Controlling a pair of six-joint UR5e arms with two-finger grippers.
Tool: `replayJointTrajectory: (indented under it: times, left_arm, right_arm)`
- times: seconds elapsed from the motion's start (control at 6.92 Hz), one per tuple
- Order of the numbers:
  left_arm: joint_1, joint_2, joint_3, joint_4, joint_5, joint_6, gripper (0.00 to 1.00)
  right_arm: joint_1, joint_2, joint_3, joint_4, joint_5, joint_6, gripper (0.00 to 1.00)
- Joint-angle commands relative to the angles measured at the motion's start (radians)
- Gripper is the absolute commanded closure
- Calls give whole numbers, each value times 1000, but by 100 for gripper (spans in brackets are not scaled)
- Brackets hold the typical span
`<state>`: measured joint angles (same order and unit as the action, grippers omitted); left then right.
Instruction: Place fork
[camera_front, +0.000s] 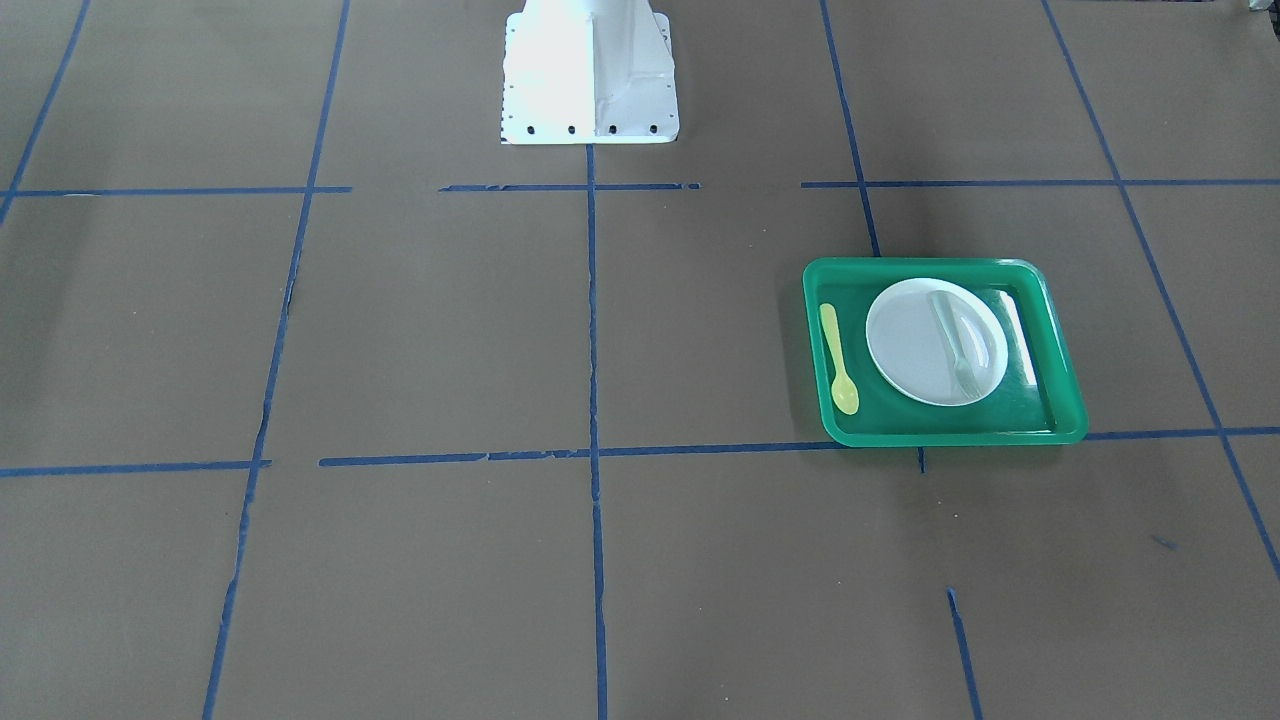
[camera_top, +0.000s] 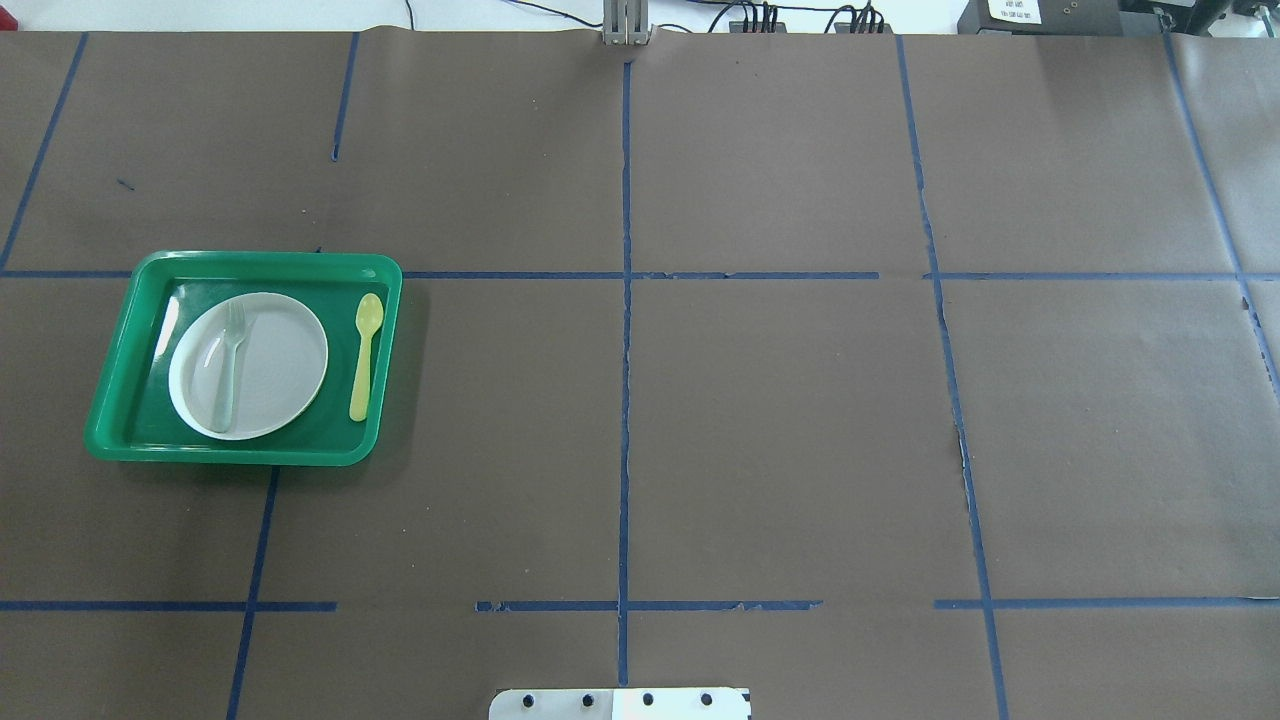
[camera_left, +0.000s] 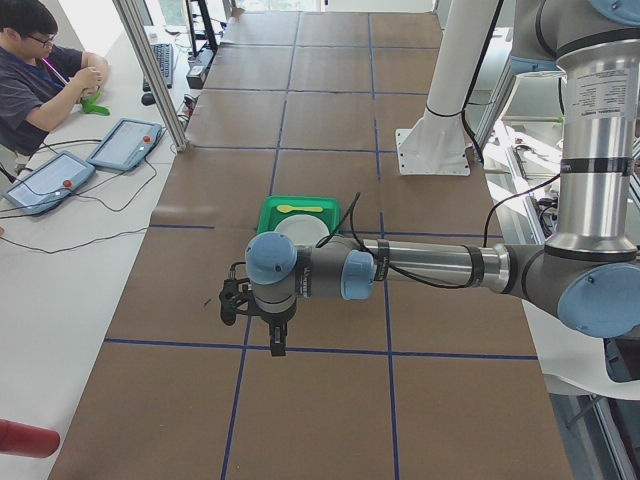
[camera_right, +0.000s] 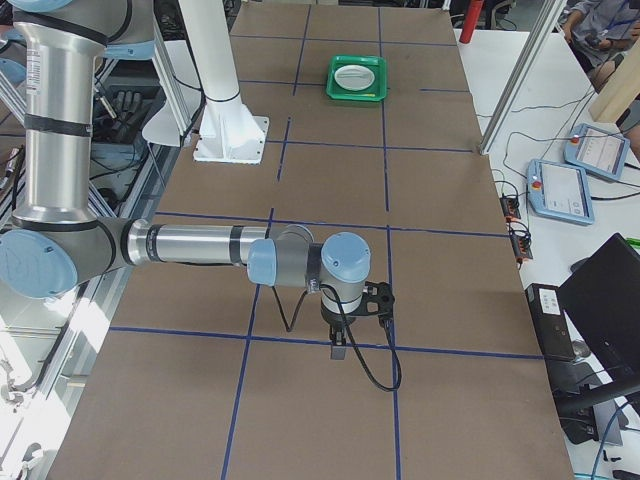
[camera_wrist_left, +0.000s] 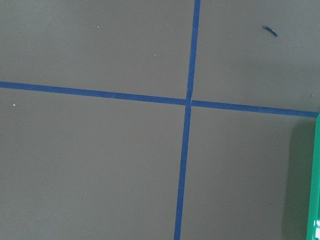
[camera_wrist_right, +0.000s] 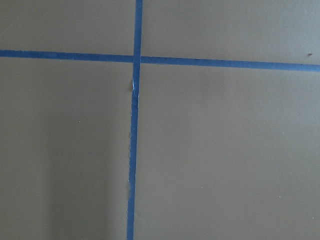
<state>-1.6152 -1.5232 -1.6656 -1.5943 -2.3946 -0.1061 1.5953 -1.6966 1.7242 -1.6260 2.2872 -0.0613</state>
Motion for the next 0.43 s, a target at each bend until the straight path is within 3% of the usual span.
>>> replayJointTrajectory:
  times: [0.0,0.29]
  left_arm:
    - [0,6,9,-36,0,-1,0]
    - [1,-3,6,-46,0,-1,0]
  right_arm:
    - [0,0,0,0,0,0,0]
    - [0,0,0,0,0,2,0]
